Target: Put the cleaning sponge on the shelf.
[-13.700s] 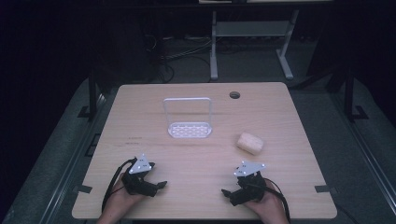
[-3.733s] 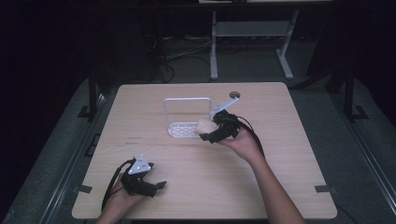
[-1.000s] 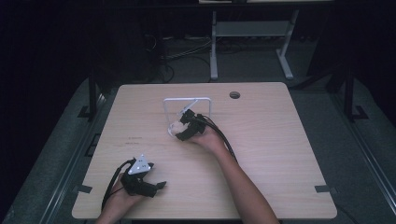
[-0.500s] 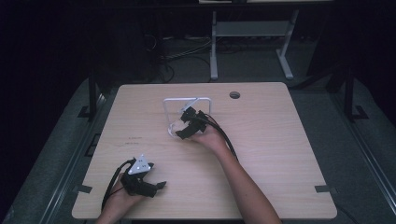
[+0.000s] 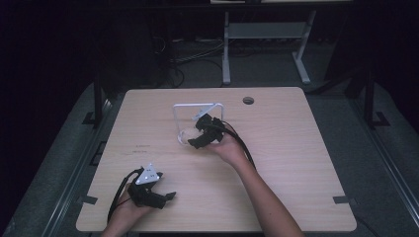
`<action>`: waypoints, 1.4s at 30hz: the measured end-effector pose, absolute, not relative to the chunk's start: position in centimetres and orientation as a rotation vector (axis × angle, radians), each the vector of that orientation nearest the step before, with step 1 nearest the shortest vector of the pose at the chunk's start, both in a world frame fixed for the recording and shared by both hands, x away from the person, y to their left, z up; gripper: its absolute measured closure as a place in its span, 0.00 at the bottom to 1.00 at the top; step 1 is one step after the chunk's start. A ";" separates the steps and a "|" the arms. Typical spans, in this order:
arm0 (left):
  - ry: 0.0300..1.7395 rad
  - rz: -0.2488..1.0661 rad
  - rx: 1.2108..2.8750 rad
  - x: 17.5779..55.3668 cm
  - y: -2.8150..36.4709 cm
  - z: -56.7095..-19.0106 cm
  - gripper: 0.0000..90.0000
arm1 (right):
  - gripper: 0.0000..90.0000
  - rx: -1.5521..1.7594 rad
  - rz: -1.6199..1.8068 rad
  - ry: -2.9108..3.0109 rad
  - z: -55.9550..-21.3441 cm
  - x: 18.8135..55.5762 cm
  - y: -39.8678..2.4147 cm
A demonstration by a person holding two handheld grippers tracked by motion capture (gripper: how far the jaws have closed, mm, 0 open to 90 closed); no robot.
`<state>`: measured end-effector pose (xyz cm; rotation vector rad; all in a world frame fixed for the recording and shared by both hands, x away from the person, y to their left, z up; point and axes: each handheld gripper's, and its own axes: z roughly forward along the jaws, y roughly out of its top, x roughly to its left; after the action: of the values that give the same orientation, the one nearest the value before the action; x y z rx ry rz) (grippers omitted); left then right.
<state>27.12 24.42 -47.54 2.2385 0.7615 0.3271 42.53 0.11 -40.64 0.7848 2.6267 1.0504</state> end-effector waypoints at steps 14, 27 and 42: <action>0.762 0.326 2.238 27.1 24.4 -47.5 0.13 | 0.97 0.718 1.116 2.680 -41.6 40.0 -0.9; 0.759 0.329 2.240 27.1 24.4 -47.5 0.13 | 1.00 0.766 1.027 2.720 -43.9 41.1 -1.0; 0.765 0.325 2.234 27.1 24.4 -47.5 0.13 | 1.00 0.834 0.962 2.660 -44.6 42.2 -1.9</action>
<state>27.10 24.39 -47.55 2.2341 0.7648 0.3246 42.24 -1.90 -44.64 0.8336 2.6595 0.9618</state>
